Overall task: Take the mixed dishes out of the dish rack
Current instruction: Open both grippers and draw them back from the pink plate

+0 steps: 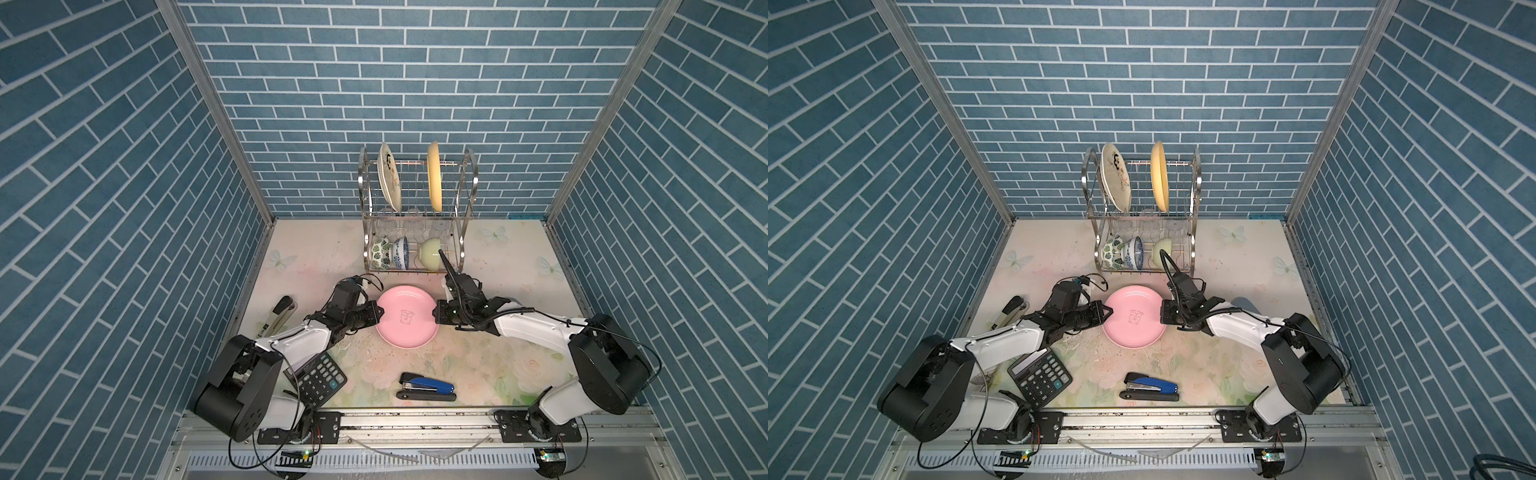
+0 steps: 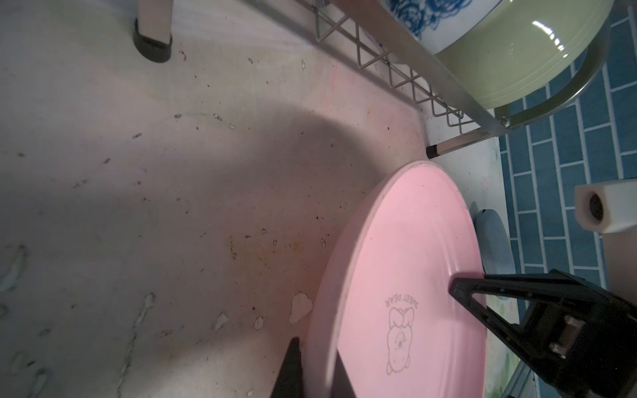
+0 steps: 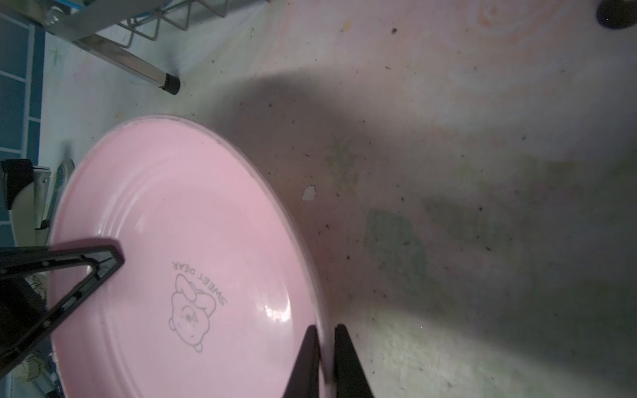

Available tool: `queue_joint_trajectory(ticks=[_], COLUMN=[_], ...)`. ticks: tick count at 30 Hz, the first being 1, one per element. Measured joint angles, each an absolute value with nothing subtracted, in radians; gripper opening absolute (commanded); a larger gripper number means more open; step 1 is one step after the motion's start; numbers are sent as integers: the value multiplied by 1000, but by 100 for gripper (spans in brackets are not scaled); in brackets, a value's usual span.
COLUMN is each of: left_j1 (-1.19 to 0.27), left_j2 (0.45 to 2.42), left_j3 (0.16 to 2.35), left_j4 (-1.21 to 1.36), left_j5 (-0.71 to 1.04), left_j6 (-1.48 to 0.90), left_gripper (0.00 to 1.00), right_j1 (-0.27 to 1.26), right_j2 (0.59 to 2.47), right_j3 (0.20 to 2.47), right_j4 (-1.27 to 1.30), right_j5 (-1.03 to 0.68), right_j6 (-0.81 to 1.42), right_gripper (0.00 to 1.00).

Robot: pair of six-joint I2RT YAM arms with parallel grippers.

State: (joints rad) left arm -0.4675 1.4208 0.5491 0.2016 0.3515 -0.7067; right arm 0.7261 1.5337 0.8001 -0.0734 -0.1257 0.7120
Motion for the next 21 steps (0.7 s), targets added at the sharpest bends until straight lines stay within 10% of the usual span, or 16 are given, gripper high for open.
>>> queue_joint_trajectory(ticks=[21], left_j1=[-489], left_j2=[1519], left_j3=[572], left_j4=[242], left_j5=[285], left_j6=[-702], left_gripper=[53], right_j1=[630], right_j2=[1620], right_j3=[752], right_j4=[72], right_j5=[-179], right_j6=[715], right_gripper=[8])
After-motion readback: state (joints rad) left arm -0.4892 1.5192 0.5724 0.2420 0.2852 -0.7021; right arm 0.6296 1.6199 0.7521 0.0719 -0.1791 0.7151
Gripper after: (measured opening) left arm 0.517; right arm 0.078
